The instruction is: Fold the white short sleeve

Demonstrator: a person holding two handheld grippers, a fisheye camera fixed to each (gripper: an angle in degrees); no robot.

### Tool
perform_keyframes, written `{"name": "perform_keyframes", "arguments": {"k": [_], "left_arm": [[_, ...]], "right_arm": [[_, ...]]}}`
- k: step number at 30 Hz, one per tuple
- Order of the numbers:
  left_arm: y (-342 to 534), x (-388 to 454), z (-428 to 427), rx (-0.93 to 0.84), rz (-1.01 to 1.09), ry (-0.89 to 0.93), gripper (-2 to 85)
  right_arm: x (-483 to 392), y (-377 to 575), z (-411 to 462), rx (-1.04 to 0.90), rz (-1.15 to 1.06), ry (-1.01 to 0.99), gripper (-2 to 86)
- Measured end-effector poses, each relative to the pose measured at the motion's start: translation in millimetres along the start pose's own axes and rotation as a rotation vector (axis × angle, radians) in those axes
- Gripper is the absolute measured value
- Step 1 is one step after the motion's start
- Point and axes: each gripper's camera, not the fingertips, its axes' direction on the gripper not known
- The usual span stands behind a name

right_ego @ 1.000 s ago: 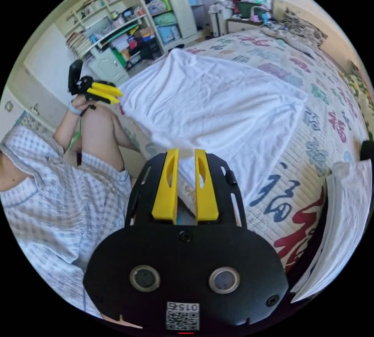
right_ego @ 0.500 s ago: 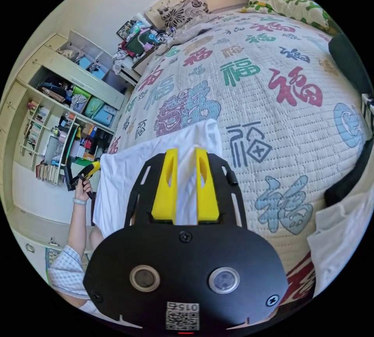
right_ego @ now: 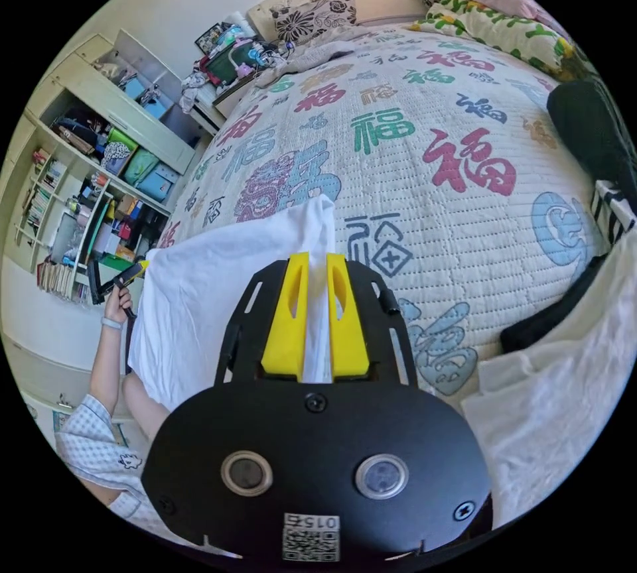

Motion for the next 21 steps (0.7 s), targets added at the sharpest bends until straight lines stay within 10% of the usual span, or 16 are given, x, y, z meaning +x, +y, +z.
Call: {"name": "perform_keyframes", "arguments": {"k": [21], "left_arm": [[199,91,-51,-0.016,0.152,-0.006,-0.2]], "right_arm": [[-123,141,9,-0.136,-0.215,-0.193,1.7]]}}
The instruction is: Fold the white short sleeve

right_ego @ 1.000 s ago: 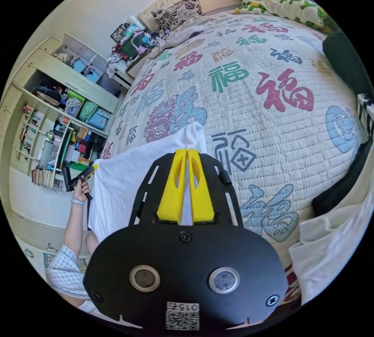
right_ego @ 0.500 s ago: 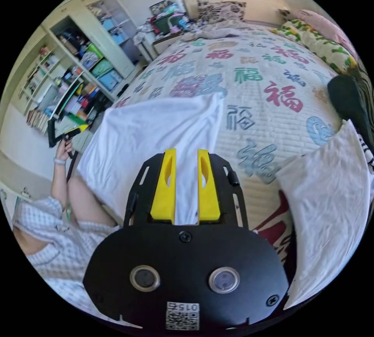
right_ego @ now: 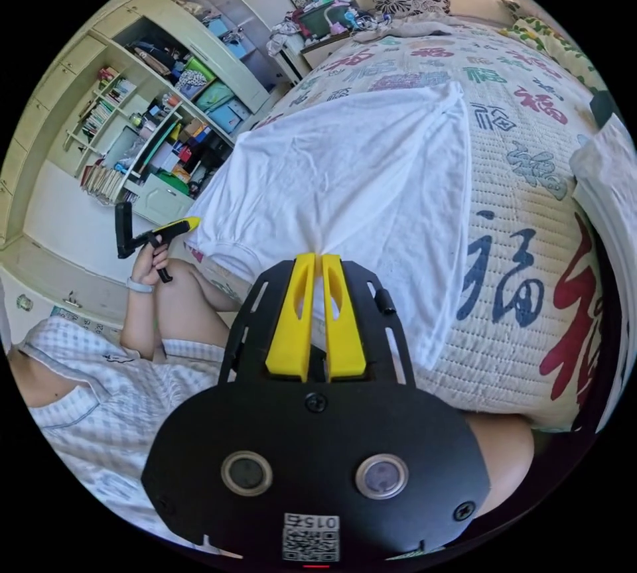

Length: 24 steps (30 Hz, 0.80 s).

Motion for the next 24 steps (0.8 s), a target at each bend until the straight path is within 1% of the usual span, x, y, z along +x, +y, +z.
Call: {"name": "perform_keyframes", "arguments": {"k": [2,5,7,9,10,12,14,17,20,22,24], "left_arm": [[7,-2,-1,-0.001,-0.004,-0.079,-0.4],[18,-15,-8,0.044,-0.059,-0.018,0.1],[29,-22,-24,0.106,-0.104,-0.033,1.6],[46,-34,-51,0.181,-0.17,-0.123,7.3],[50,-38,-57,0.191,-0.183,-0.148,8.0],[61,-54,-67,0.192,-0.227,-0.208,9.4],[64,-67,-62,0.174,-0.258,-0.202,9.8],[66,-79,-51,0.164,-0.269,-0.133,9.9],[68,-84,-40,0.138,-0.271,-0.128,9.2],[71,-86,-40,0.149,-0.27,-0.131,9.0],[75,-91,-39,0.154,-0.274,-0.119,8.5]], "right_arm": [[-4,-1,7,-0.025,-0.004,0.058,1.7],[-8,-5,18,-0.051,0.01,0.051,3.2],[-11,-11,12,-0.058,0.02,0.038,4.9],[-25,-21,-6,-0.007,0.002,0.13,6.3],[-31,-26,-10,0.002,-0.01,0.157,6.5],[-62,-54,-18,0.03,-0.102,0.198,7.2],[-92,-83,-11,0.025,-0.2,0.186,7.6],[-150,-142,20,-0.005,-0.356,0.133,8.7],[-210,-202,66,-0.018,-0.491,0.102,9.6],[-241,-237,98,-0.049,-0.53,0.086,9.8],[-274,-281,146,-0.12,-0.544,0.074,10.0]]}}
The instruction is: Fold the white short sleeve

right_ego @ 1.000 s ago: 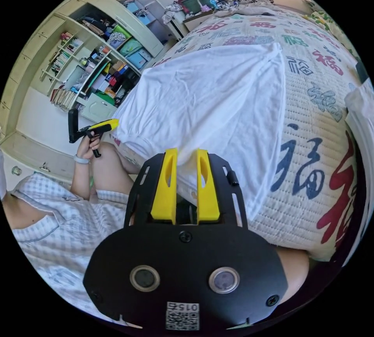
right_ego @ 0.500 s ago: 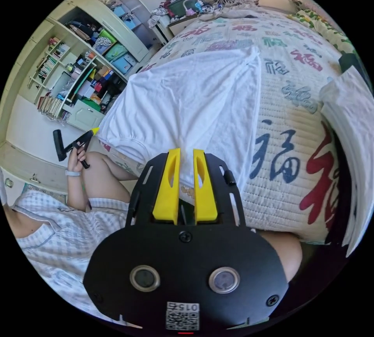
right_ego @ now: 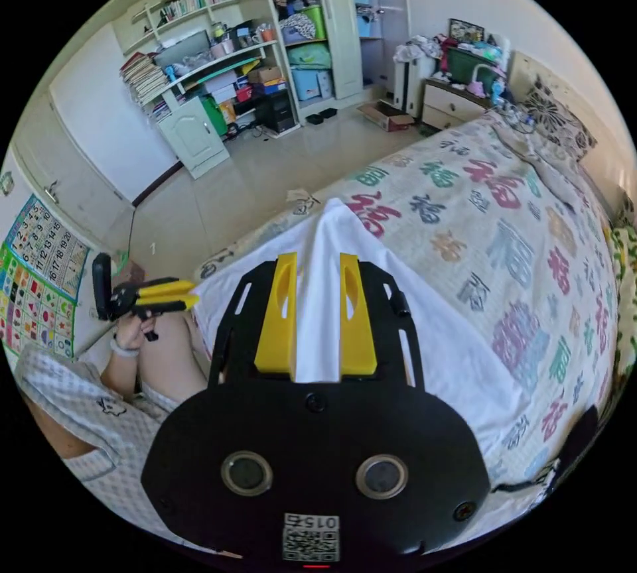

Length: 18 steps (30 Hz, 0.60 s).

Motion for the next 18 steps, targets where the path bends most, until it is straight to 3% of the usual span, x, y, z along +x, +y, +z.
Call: {"name": "perform_keyframes", "arguments": {"k": [9,14,18], "left_arm": [[14,-29,5,0.009,-0.024,0.071,5.2],[25,-35,5,0.027,-0.004,0.095,1.1],[40,-35,-2,0.067,0.014,0.099,-0.5]], "right_arm": [[19,-120,121,-0.235,0.189,0.065,9.2],[23,-129,137,-0.292,0.187,0.178,2.0],[31,-126,116,-0.235,0.176,0.136,-0.5]]}}
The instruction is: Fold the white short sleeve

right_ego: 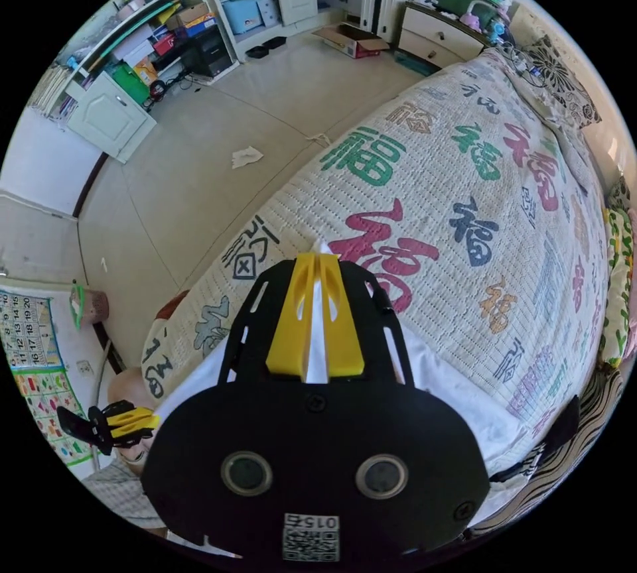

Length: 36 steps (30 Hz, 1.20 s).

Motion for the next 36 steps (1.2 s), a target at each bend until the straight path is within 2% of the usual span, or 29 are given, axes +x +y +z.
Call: {"name": "perform_keyframes", "arguments": {"k": [4,9,15,19,23,27,31,36], "left_arm": [[16,8,-19,0.085,0.038,0.054,-0.7],[29,69,-53,0.199,0.23,0.224,-0.8],[38,186,-37,0.198,0.522,0.415,-0.8],[49,259,9,0.12,0.658,0.534,-0.8],[79,340,82,0.004,0.806,0.559,-0.8],[114,397,151,-0.108,0.889,0.508,-0.7],[131,422,182,-0.153,0.905,0.498,-0.7],[145,449,200,-0.113,0.966,0.394,-0.1]], "right_arm": [[23,19,-37,0.088,-0.012,-0.079,-0.8],[86,80,-110,0.259,0.002,-0.23,-0.8],[205,192,-182,0.46,0.144,-0.352,-0.8],[280,263,-194,0.509,0.261,-0.335,-0.8],[361,333,-173,0.509,0.443,-0.297,-0.6],[417,373,-135,0.443,0.563,-0.299,-0.3],[438,389,-122,0.464,0.579,-0.344,-0.1],[450,391,-126,0.471,0.536,-0.325,0.8]]}}
